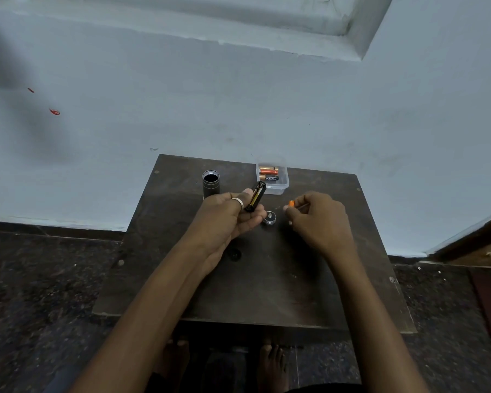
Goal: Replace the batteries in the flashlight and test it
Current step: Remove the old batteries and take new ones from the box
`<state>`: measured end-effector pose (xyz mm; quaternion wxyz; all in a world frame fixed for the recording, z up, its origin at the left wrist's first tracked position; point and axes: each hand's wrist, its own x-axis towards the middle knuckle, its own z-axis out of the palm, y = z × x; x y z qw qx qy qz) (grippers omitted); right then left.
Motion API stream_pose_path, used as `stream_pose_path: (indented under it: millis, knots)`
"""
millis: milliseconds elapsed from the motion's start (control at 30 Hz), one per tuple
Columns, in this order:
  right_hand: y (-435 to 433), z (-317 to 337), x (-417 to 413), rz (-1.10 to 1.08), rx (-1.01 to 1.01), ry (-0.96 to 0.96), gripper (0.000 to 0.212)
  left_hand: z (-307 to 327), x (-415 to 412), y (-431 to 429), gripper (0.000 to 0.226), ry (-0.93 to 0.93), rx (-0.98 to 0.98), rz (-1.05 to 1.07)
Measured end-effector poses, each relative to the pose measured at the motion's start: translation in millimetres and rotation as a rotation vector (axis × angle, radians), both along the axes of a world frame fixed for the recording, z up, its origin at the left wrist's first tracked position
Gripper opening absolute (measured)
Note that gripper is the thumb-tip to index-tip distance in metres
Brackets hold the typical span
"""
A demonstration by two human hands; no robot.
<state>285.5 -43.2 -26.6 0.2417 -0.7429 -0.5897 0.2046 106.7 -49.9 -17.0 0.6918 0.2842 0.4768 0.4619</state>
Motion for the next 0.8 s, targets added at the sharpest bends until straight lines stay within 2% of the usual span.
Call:
stream_pose_path:
  millis: [100, 400, 700, 800]
  knots:
    - [-2.2, -1.9, -3.6, 0.004, -0.039, -0.149, 0.017, 0.8, 0.0, -0.2, 0.022, 0.012, -0.002, -0.001]
    - [-2.7, -5.8, -7.2, 0.030, -0.051, -0.257, 0.023, 2.2, 0.0, -0.4, 0.024, 0.031, 0.000, -0.011]
    - [0.7, -4.8, -5.1, 0.032, 0.109, -0.145, 0.025, -0.6, -1.1, 0.4, 0.027, 0.027, -0.008, -0.030]
    - [-1.4, 3.1, -8.3, 0.111, 0.237, 0.004, 0.019, -3.0, -1.5, 0.9, 0.029, 0.018, -0.007, -0.048]
